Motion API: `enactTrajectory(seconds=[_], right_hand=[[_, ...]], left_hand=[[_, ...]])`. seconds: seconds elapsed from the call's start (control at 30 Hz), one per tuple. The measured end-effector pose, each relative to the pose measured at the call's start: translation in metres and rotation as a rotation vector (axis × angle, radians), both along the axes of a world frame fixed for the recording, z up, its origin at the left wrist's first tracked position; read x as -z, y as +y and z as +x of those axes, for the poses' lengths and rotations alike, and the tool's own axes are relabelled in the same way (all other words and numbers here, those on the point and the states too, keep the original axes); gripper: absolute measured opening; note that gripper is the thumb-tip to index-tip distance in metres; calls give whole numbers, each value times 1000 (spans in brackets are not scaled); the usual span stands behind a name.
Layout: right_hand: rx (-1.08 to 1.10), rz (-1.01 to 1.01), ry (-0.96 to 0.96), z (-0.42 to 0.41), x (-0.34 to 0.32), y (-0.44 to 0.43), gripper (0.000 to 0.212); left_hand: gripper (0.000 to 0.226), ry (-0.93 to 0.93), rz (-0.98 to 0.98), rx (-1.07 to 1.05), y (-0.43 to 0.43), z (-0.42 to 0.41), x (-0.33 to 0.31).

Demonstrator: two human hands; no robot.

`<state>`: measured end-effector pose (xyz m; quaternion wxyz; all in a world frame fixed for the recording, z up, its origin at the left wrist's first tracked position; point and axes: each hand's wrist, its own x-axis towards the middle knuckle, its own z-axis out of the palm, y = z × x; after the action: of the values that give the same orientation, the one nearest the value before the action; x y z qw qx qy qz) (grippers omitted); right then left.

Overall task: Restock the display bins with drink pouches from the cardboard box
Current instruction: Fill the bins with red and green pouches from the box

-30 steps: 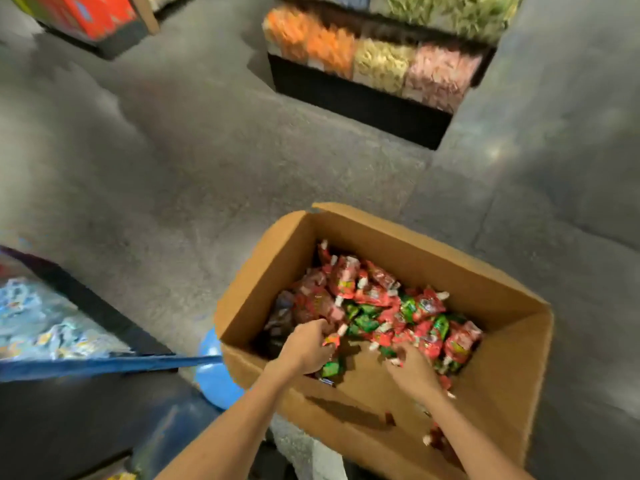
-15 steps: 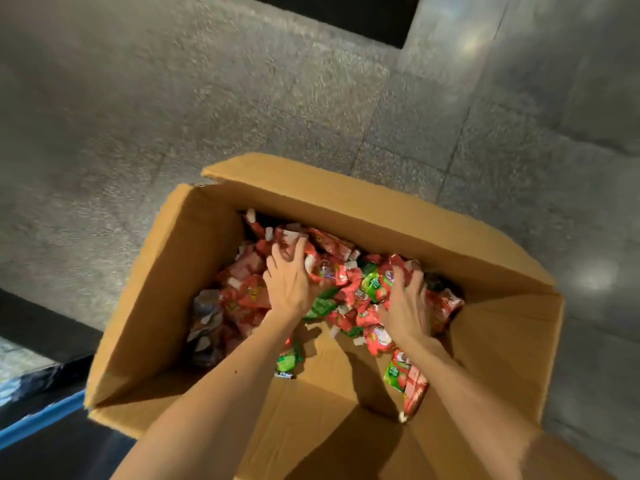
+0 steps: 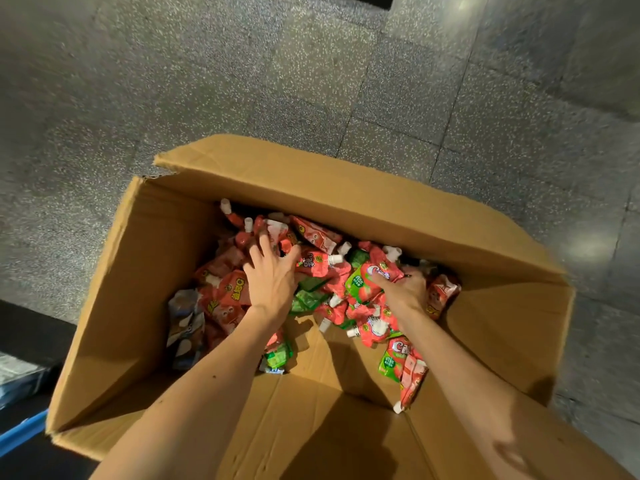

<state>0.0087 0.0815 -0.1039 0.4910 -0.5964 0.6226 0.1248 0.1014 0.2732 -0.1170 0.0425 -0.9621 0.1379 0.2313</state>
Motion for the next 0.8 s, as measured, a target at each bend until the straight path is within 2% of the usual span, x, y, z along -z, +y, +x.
enactTrajectory(seconds=[0.17,0.27,0.33,0.4,0.47,0.63,0.7,0.8], right_hand=[[-67,10,8,1,-5,2,62],[-70,1,0,-3,-7,2,50],[-82,-42,-2,-5,-11,5,43],[-160,-115,-1,-7,-17,11,38],[-234,-172,-29,-8,-23,22,35],[-315,-232,-92,-8,-23,41,30],[-362,-269,-123,-8,-17,41,30],[-417,-238,-136,-7,-14,40,31]], left_hand=[[44,-1,-87,38,16,2,-9],[19,-27,-302,-14,31,-2,-8],[19,4,-488,-129,36,-4,-15],[22,8,-576,-222,38,-9,-26],[21,18,-524,-225,42,-11,-31],[22,302,-290,-171,40,-6,-21],[20,259,-203,-132,27,-9,-14],[19,100,-122,-226,11,-17,-5]])
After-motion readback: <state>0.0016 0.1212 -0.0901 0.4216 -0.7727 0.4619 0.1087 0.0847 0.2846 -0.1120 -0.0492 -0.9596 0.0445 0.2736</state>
